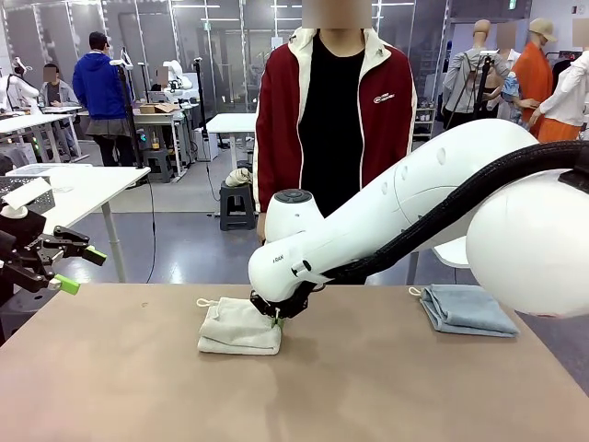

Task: Fold the towels and place them in the basket.
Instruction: Stack the folded Towel with hook on the right side of the table.

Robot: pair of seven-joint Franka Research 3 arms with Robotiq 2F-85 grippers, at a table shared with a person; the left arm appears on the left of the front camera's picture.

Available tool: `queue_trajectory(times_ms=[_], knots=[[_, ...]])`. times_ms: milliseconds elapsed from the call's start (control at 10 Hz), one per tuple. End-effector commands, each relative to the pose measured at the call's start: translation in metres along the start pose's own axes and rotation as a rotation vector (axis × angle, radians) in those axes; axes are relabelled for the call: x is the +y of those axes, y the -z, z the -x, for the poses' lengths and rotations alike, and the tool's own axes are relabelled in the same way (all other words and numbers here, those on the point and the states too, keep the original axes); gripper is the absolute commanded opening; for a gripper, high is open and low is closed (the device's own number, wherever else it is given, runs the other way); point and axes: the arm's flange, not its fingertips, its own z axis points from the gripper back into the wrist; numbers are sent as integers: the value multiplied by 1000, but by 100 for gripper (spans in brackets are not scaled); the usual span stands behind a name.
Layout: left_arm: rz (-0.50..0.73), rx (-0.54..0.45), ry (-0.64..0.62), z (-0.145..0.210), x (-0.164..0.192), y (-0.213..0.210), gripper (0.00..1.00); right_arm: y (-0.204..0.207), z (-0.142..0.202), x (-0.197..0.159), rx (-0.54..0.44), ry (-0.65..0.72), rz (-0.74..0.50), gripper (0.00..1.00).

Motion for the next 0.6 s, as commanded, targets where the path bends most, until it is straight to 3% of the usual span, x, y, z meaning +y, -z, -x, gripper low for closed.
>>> queue_trajectory(times_ms=[0, 500], knots=[[-2, -1, 2, -1, 0, -1, 100, -5, 0, -6, -12, -23, -9, 0], [-2, -1, 2, -1, 0, -1, 100, -49, 1, -29, -47, -104, -4, 0]])
